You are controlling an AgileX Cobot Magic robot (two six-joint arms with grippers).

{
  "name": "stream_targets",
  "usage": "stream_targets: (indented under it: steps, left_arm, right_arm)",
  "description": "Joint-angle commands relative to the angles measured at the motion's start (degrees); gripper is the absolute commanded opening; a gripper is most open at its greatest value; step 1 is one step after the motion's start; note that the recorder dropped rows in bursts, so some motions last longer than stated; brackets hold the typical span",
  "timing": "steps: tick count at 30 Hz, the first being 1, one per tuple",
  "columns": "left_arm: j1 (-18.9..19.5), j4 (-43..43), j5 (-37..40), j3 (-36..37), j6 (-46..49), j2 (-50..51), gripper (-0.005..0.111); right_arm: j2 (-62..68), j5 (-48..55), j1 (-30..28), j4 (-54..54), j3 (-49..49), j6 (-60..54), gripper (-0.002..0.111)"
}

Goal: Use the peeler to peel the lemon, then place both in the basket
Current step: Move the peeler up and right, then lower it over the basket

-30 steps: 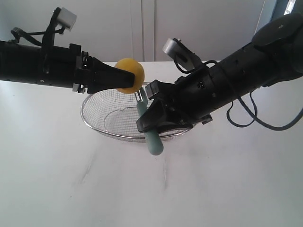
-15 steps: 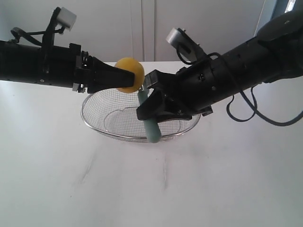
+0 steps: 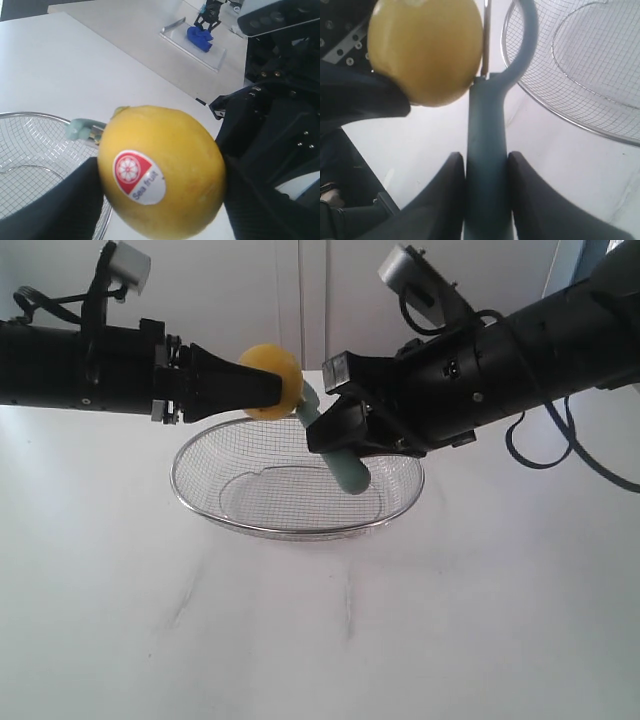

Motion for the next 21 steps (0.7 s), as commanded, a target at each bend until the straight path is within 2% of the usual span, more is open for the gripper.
stream_targets:
  steps: [1, 10, 19, 21]
  left_arm:
    - [-0.1, 1.2, 1.3, 0.2, 0.0, -0.2, 0.000]
    - [-0.1, -0.1, 1.4, 0.1, 0.0, -0.2, 0.000]
    - [-0.1, 0.0, 1.3, 0.0, 0.0, -0.2, 0.000]
    - [-0.1, 0.0, 1.3, 0.0, 0.0, -0.2, 0.000]
  right_arm:
    - [-0.9, -1.8, -0.1, 2.1, -0.2, 0.6, 0.000]
    - [-0.9, -4.2, -0.1, -7.5, -0.2, 7.6, 0.000]
    - [-3.8, -7.8, -0.1, -7.4, -0.2, 7.9, 0.000]
    - [-4.1, -9.6, -0.1, -10.6, -1.0, 8.2, 0.000]
